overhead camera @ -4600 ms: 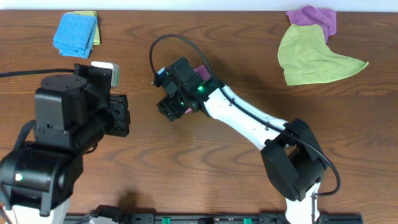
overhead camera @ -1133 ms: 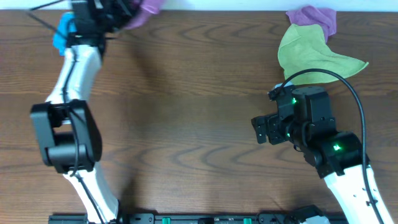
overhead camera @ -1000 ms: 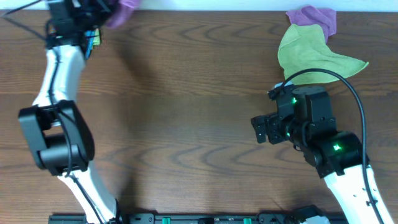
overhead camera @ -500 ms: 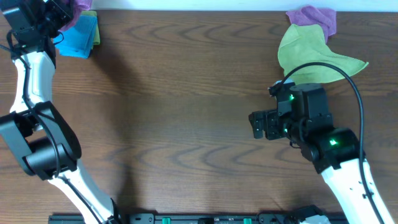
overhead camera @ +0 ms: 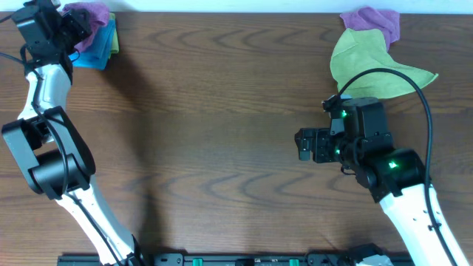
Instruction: Fold the cloth
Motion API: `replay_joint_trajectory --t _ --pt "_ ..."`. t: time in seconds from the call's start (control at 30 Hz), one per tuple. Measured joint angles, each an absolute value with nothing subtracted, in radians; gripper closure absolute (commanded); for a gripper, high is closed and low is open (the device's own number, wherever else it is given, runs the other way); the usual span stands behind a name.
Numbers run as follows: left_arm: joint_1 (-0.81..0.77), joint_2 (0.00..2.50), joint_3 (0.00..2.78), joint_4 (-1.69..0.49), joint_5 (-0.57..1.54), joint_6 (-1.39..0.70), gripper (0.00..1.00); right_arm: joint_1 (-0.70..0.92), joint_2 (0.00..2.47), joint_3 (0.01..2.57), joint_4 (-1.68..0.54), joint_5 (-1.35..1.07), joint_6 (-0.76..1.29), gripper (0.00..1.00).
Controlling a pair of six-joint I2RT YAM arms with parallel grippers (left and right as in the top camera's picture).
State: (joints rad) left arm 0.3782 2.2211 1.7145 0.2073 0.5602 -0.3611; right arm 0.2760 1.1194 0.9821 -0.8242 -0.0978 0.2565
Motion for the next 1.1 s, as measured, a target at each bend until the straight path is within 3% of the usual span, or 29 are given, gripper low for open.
replay_joint_trajectory --t 0.33,0.37,0.4,0.43,0.53,1.1 --pt "0.383 2.26 1.715 0.102 0.538 -0.301 0.91 0.276 1.119 0.982 -0.82 -0.098 0.288 0.01" --pt "0.383 2.26 1.715 0.098 0.537 -0.294 0.85 0.276 1.119 0.982 -0.817 -0.098 0.289 0.01" --pt "0.383 2.26 1.715 0.093 0.535 -0.29 0.67 0.276 1.119 0.982 -0.816 -0.098 0.293 0.01" --pt "0.383 2.26 1.715 0.089 0.533 -0.287 0.57 0.276 1.119 0.982 -0.816 -0.098 0.295 0.01" --pt "0.383 2.26 1.715 0.078 0.516 -0.282 0.05 0.276 1.119 0.982 -0.814 -0.098 0.303 0.01" --pt "0.424 2.26 1.715 -0.102 0.528 -0.364 0.05 0.276 1.119 0.982 -0.813 -0.099 0.307 0.01"
